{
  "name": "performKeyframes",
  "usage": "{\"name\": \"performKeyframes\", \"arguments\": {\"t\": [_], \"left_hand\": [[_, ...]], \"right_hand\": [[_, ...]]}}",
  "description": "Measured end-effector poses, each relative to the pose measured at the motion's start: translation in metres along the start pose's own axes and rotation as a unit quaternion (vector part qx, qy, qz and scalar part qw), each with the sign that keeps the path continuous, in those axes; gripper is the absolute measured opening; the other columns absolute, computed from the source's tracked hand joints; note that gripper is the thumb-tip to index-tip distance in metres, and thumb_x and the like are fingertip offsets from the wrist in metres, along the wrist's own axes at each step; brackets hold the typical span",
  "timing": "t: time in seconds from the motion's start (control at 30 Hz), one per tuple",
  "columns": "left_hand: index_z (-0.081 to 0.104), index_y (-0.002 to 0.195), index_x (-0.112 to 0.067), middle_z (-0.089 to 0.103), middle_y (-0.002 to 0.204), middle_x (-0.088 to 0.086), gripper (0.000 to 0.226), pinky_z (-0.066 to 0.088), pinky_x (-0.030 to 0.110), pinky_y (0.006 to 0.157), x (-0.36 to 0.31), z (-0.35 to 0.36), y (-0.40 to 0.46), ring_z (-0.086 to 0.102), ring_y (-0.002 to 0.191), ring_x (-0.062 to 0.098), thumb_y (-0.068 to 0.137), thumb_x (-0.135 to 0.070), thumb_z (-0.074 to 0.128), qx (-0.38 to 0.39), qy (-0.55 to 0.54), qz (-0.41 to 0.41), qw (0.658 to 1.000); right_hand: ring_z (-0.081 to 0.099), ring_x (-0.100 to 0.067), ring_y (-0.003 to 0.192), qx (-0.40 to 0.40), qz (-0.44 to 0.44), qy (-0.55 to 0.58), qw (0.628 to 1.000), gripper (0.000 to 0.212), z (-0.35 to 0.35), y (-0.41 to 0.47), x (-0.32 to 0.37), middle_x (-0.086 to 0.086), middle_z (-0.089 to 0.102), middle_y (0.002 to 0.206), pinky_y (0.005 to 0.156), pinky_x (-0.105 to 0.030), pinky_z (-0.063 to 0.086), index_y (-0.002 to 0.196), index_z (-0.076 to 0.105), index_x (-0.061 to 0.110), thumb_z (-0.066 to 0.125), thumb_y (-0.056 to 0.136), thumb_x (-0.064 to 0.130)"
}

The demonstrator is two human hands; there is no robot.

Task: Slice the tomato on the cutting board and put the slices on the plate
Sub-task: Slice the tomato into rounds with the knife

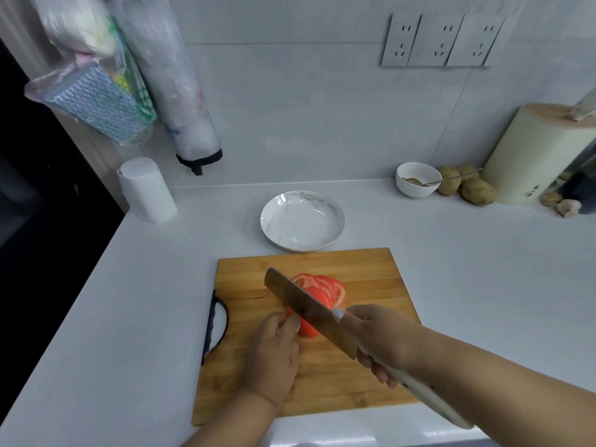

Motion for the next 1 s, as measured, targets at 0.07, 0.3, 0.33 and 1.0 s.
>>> {"name": "performKeyframes", "arguments": {"t": [0.07,0.3,0.33,1.0], "left_hand": [[0.068,0.096,-0.009,0.064,0.088,0.008,0.028,0.046,0.02,0.062,-0.002,-0.001,0.0,0.063,0.073,0.021,0.072,0.003,0.073,0.001,0.003,-0.004,1.0],[0.067,0.099,-0.011,0.064,0.089,0.008,0.023,0.047,0.021,0.06,-0.003,-0.001,-0.001,0.062,0.073,0.021,0.077,-0.005,0.071,-0.001,0.013,-0.019,1.0],[0.067,0.099,-0.01,0.064,0.088,0.008,0.023,0.047,0.022,0.06,-0.003,-0.001,-0.001,0.062,0.073,0.021,0.077,-0.004,0.071,-0.002,0.012,-0.018,1.0],[0.068,0.099,-0.013,0.064,0.089,0.005,0.028,0.051,0.022,0.059,0.003,0.003,-0.001,0.061,0.075,0.018,0.074,-0.002,0.073,0.007,0.012,-0.009,1.0]], "right_hand": [[0.047,-0.012,0.037,-0.007,-0.002,-0.002,1.0,0.043,-0.002,0.0,0.0,-0.001,0.052,0.058,0.042,-0.021,0.045,0.097,0.055,0.02,0.029,0.099,0.054],[0.047,-0.013,0.038,-0.014,-0.003,-0.003,1.0,0.048,-0.01,-0.001,-0.002,-0.003,0.052,0.058,0.043,-0.021,0.045,0.098,0.055,0.014,0.029,0.099,0.054],[0.047,-0.013,0.038,-0.013,0.0,-0.002,1.0,0.046,-0.01,-0.001,-0.003,-0.002,0.052,0.058,0.043,-0.021,0.045,0.1,0.056,0.016,0.029,0.1,0.054],[0.047,-0.01,0.037,0.0,0.01,0.004,1.0,0.038,-0.005,0.004,-0.008,-0.002,0.053,0.059,0.044,-0.022,0.046,0.095,0.054,0.024,0.03,0.1,0.053]]}}
Point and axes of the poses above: each hand's wrist, its own y-axis towards the middle knuckle, its own z-axis out of the palm, x = y × z, the point moved 1 cm from there along y, towards the middle knuckle
